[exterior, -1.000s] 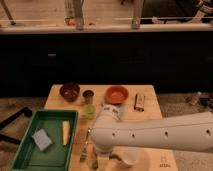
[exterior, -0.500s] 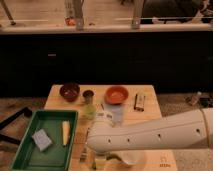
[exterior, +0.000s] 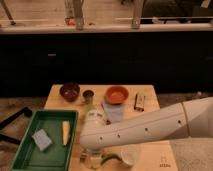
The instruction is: Place apple in metal cup
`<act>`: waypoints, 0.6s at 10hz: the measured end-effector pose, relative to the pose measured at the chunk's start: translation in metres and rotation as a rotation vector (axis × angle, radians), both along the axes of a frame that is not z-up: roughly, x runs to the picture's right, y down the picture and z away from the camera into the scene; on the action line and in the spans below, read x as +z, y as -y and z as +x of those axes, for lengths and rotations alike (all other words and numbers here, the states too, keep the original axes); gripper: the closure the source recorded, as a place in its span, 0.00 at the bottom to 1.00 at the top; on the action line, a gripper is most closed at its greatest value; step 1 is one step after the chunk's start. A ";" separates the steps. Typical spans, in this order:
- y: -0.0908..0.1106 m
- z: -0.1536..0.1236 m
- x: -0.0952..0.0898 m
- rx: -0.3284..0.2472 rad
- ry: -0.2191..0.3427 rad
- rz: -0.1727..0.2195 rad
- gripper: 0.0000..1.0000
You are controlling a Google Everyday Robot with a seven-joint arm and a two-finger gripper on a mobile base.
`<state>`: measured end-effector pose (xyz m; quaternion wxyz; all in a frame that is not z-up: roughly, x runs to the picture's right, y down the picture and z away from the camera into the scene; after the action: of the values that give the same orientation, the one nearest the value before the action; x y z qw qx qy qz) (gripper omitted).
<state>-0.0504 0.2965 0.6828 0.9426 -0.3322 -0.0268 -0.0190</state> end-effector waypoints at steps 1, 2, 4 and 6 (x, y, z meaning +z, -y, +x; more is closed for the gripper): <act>-0.001 -0.002 0.003 -0.010 0.001 -0.003 0.20; -0.002 -0.004 0.006 -0.023 0.006 -0.006 0.20; -0.002 -0.006 0.012 -0.034 0.016 -0.012 0.20; -0.003 -0.004 0.017 -0.035 0.020 -0.019 0.20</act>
<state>-0.0545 0.2991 0.6994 0.9386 -0.3414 -0.0308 -0.0385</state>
